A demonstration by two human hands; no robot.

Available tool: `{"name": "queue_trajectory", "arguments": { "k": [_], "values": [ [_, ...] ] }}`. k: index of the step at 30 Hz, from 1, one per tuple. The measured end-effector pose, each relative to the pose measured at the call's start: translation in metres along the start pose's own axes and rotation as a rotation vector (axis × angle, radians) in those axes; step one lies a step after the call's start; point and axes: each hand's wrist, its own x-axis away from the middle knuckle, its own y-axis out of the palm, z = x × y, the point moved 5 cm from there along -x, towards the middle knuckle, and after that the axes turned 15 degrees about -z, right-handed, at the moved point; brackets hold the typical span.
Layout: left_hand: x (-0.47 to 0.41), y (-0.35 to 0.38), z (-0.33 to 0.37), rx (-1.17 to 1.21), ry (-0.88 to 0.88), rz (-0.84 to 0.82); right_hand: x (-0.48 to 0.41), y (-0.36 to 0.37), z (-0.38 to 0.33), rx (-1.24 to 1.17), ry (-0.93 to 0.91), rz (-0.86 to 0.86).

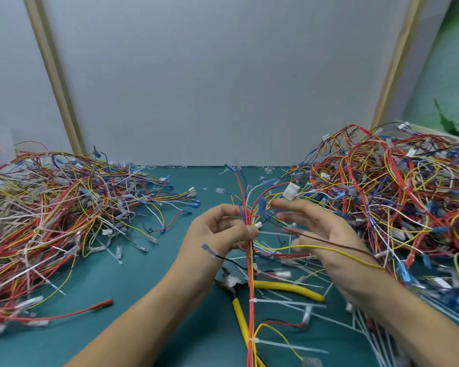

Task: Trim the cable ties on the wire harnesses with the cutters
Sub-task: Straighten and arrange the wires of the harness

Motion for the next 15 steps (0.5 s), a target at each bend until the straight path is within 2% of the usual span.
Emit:
{"name": "queue_trajectory", "arguments": {
  "k": [4, 6, 10, 13, 15],
  "values": [
    [0.000, 0.000, 0.004, -0.031, 0.039, -0.004, 0.003, 0.002, -0.001, 0.244, 0.127, -0.054],
    [-0.001, 0.000, 0.003, -0.087, 0.024, -0.006, 0.006, 0.005, -0.005, 0.279, 0.148, -0.126],
    [-0.001, -0.001, 0.002, -0.165, -0.032, 0.016, 0.004, 0.014, -0.012, 0.092, 0.093, -0.267],
    [0.002, 0.004, 0.005, -0.238, -0.021, 0.008, 0.000, 0.017, -0.015, -0.149, 0.002, -0.166],
    [0.005, 0.004, 0.011, -0.384, -0.004, 0.104, 0.004, 0.020, -0.017, -0.249, -0.038, -0.101]
  ]
}}
